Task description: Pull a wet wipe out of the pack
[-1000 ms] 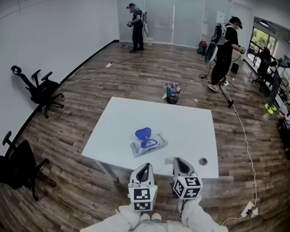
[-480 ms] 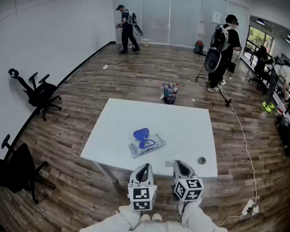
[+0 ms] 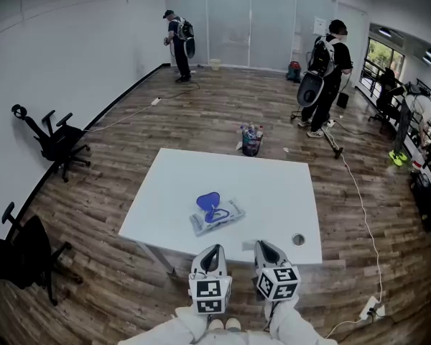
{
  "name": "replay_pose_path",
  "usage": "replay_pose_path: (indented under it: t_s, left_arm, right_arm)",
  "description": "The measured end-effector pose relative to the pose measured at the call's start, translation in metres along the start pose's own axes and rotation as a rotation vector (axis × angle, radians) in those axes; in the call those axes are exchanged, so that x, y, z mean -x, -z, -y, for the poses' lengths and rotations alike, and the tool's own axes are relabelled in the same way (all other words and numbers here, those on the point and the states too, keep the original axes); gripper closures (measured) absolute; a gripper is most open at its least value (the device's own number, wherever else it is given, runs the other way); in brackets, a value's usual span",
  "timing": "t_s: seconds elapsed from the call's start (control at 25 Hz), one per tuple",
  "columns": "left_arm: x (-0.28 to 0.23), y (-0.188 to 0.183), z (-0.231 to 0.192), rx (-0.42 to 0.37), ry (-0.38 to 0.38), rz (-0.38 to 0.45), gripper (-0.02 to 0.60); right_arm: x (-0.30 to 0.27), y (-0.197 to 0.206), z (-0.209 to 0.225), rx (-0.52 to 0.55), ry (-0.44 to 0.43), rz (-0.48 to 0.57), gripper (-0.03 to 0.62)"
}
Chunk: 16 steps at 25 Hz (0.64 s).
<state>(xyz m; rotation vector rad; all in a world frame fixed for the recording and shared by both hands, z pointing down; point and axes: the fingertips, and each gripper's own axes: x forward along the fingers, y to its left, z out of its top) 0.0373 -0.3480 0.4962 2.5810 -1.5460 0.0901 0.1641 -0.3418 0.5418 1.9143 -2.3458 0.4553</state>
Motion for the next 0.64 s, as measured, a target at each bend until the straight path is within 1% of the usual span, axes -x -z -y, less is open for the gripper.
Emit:
replay_pose_path:
  t_s: [0.28,0.64]
  left_arm:
    - [0.002,0.009,0.007,0.011,0.002,-0.019,0.582]
    - [0.001,0.003,0.011,0.001,-0.003,-0.010,0.581]
  right_arm:
    - [0.006,0.003,-0.003,0.013,-0.006,-0.004,0.582]
    - [0.009,0.000,-0.001,0.013,-0.010,0.000,0.582]
